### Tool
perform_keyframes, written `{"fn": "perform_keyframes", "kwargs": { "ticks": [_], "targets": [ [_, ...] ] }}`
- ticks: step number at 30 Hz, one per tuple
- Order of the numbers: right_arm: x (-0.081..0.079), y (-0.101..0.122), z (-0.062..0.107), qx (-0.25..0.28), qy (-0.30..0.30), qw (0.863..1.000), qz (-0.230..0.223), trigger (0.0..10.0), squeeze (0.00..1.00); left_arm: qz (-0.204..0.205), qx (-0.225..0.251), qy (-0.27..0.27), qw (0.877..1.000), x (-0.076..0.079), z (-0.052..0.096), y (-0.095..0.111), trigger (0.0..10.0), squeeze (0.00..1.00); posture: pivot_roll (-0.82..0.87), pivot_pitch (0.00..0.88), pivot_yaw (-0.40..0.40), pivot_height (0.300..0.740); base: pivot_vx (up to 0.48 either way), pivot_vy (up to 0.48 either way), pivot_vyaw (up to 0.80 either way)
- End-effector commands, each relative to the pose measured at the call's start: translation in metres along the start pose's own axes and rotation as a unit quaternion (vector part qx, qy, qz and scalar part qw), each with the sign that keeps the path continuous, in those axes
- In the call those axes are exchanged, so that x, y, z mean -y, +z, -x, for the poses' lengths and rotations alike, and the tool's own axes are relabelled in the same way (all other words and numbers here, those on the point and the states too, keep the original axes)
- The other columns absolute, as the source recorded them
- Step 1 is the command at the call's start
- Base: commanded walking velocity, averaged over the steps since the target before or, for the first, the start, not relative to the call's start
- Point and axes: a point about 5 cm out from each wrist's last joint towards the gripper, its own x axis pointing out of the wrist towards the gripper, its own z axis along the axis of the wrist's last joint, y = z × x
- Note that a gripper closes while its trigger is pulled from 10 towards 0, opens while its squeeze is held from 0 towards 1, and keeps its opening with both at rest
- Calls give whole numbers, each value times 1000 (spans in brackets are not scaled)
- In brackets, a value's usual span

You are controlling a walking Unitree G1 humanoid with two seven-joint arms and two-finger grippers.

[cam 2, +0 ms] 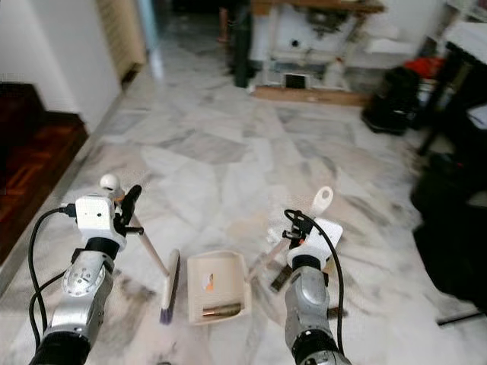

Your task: Sweep floor

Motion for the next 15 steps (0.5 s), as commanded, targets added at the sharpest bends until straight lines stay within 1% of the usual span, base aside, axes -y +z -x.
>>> {"fn": "perform_keyframes", "kwargs": {
  "ticks": [1, 7, 15],
  "targets": [
    [0, 19, -9, 39, 1, 999, -8, 10000, 0, 0, 22, -3, 1000, 5, -7, 10, 10000, 0, 54, 0, -49, 740, 0, 0, 800],
    [0, 24, -13, 44, 0, 999, -6, 10000, 0, -2, 25, 10, 1000, 1, -9, 12, 10000, 0, 55, 0, -59, 740, 0, 0, 800],
    [-6, 27, -16, 45, 7, 999, -11, 10000, 0, -3, 25, 13, 1000, 3, -11, 13, 10000, 0, 54, 0, -59, 740, 0, 0, 800]
  ]
}}
